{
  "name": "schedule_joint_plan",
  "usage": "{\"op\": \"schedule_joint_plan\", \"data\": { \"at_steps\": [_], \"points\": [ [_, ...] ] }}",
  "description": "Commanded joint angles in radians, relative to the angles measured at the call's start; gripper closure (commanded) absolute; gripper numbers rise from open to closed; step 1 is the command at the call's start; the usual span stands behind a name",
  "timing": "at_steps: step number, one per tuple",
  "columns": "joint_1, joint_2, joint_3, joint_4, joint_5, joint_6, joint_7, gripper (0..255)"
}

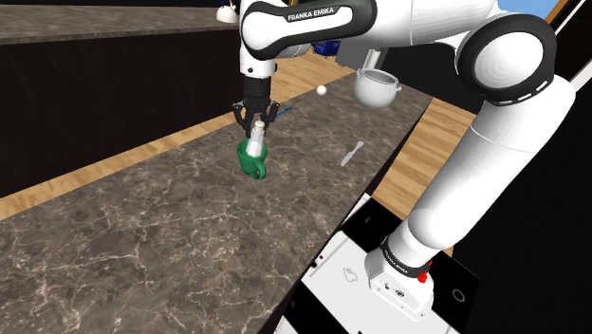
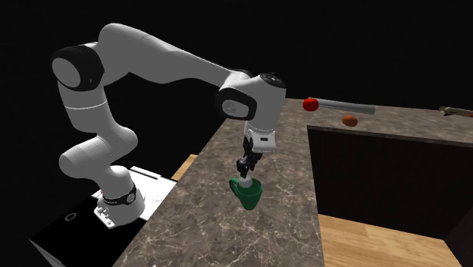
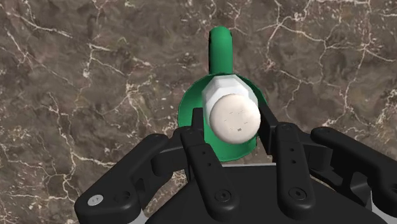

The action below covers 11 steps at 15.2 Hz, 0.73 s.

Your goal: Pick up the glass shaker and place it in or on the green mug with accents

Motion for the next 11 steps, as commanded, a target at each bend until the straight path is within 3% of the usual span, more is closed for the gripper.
{"op": "schedule_joint_plan", "data": {
  "at_steps": [1,6,7,11],
  "points": [
    [0.000,0.001,0.000,-0.002,0.000,0.004,0.000,255],
    [0.000,0.001,0.000,-0.002,0.000,0.004,0.000,255],
    [0.000,0.001,0.000,-0.002,0.000,0.004,0.000,0],
    [0.000,0.001,0.000,-0.002,0.000,0.004,0.000,0]
  ]
}}
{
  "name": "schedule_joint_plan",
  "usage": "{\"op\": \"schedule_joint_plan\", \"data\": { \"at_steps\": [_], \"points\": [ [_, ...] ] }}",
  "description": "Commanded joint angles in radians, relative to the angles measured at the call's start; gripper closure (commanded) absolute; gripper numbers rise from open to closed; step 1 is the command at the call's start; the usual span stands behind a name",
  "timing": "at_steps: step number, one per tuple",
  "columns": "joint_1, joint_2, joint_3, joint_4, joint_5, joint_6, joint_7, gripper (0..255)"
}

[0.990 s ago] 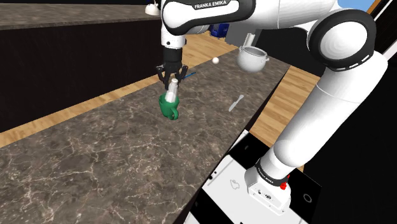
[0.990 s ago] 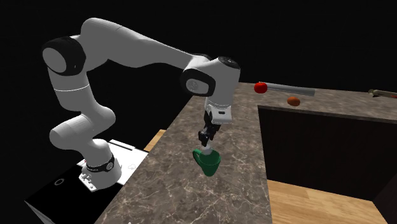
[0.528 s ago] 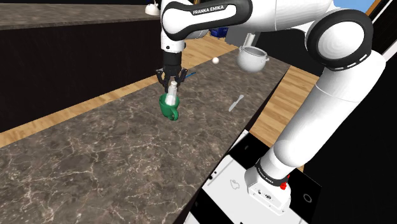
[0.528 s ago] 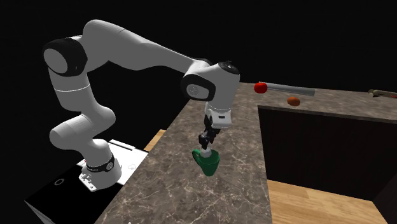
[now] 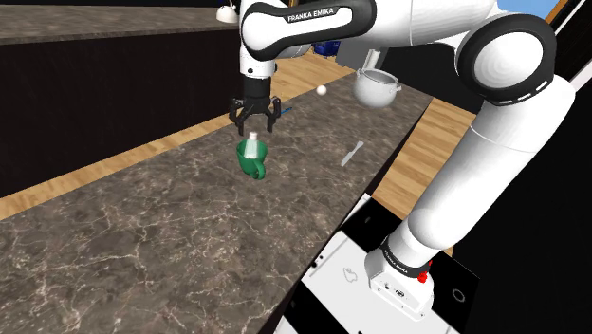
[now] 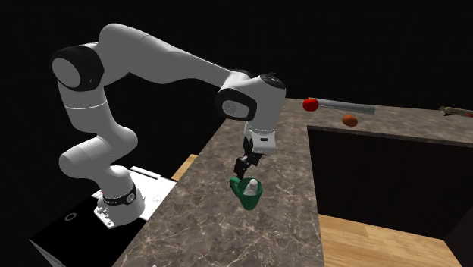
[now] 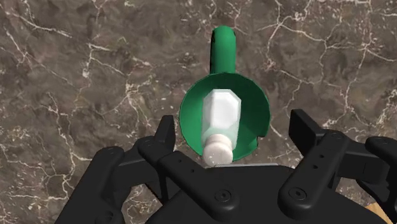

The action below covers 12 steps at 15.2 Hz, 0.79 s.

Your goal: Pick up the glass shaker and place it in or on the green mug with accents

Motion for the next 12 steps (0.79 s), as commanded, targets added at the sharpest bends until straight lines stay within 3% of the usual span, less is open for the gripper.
{"op": "schedule_joint_plan", "data": {
  "at_steps": [1,5,12],
  "points": [
    [0.000,0.000,0.000,0.000,0.000,0.000,0.000,0],
    [-0.005,0.005,-0.004,0.132,-0.005,-0.128,0.004,0],
    [-0.005,0.005,-0.004,0.132,-0.005,-0.128,0.004,0]
  ]
}}
